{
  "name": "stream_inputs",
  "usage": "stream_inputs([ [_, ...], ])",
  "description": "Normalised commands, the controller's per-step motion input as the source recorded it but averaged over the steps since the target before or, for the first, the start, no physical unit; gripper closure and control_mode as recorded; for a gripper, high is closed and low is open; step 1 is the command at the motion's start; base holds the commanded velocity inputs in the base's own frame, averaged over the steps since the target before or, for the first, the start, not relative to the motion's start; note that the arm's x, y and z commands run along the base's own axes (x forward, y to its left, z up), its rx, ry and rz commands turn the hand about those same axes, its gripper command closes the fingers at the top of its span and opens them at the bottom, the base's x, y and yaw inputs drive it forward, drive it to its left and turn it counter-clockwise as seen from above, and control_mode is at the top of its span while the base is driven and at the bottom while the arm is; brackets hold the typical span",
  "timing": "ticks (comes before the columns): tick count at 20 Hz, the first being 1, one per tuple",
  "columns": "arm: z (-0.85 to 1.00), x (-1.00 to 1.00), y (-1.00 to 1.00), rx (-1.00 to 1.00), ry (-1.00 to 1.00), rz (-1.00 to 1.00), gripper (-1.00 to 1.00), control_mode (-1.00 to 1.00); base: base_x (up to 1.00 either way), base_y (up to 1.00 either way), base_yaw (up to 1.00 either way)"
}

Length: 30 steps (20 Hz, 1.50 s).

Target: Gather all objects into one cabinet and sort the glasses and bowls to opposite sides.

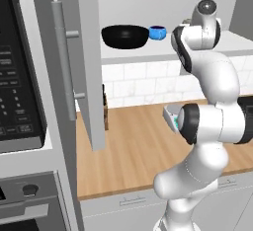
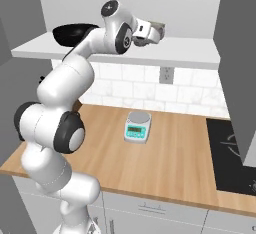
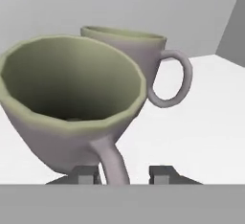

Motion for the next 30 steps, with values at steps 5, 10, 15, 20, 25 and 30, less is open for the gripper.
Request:
stream_inputs([
  [5,-0.09,-0.11,-0.15,0.0,0.05,-0.05,-1.0,-1.0,0.0,0.0,0.0],
  [10,0.09,-0.23,-0.25,0.01,0.0,0.0,-1.0,-1.0,0.0,0.0,0.0],
  [15,0.24,-0.47,-0.31,0.03,-0.02,0.0,-1.0,-1.0,0.0,0.0,0.0],
  [20,0.34,-0.84,-0.35,0.05,-0.09,0.0,-1.0,-1.0,0.0,0.0,0.0],
  [25,0.23,-0.91,-0.14,0.07,-0.11,0.0,-1.0,-1.0,0.0,0.0,0.0],
  [30,0.27,-1.0,-0.13,0.11,-0.15,0.02,-1.0,-1.0,0.0,0.0,0.0],
])
